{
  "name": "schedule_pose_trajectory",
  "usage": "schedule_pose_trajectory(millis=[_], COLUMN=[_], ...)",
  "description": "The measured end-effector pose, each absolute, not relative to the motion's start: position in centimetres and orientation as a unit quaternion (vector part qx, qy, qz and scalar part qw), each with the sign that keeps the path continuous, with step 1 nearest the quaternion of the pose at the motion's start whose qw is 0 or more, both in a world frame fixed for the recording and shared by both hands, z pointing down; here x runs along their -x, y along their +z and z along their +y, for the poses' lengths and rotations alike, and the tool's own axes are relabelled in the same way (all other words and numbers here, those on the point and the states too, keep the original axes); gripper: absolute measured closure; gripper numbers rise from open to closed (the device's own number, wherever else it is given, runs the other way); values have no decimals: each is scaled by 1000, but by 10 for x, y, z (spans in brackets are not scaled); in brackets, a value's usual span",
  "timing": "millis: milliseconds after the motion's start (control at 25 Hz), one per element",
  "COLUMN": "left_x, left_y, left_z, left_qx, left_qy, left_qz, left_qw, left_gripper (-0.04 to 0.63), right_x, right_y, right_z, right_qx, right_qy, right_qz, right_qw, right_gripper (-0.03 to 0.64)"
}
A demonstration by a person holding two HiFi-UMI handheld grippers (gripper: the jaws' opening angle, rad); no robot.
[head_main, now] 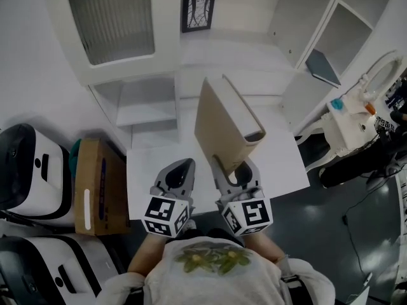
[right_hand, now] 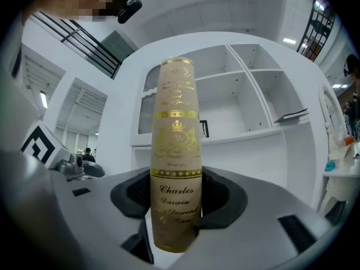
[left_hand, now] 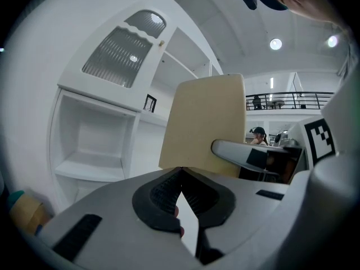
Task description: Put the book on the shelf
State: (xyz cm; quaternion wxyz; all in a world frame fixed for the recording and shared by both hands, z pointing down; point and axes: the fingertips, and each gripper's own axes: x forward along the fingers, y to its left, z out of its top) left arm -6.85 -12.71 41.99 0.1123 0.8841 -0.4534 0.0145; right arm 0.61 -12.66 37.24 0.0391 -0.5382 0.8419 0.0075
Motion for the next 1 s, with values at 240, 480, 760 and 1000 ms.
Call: schedule_pose_trajectory(millis=[240, 480, 760, 1000], left_x=[70, 63, 53, 48], left_y=[433, 432, 416, 413], left_z=[-139, -149, -164, -175], left_qx=[-885, -884, -881, -873], left_qy=[15, 12, 12, 9], left_qz=[-448, -449, -458, -474], left_qw=[128, 128, 119, 114], left_gripper=[568, 568, 568, 568], right_x=[-2, -9, -20, -23], right_y=[361, 343, 325, 311], right_z=[-142, -157, -174, -187], right_qx=[540, 540, 530, 516], right_qy=[29, 51, 53, 63], right_qz=[840, 838, 843, 849], right_qw=[46, 60, 75, 91], right_gripper=[396, 396, 396, 396])
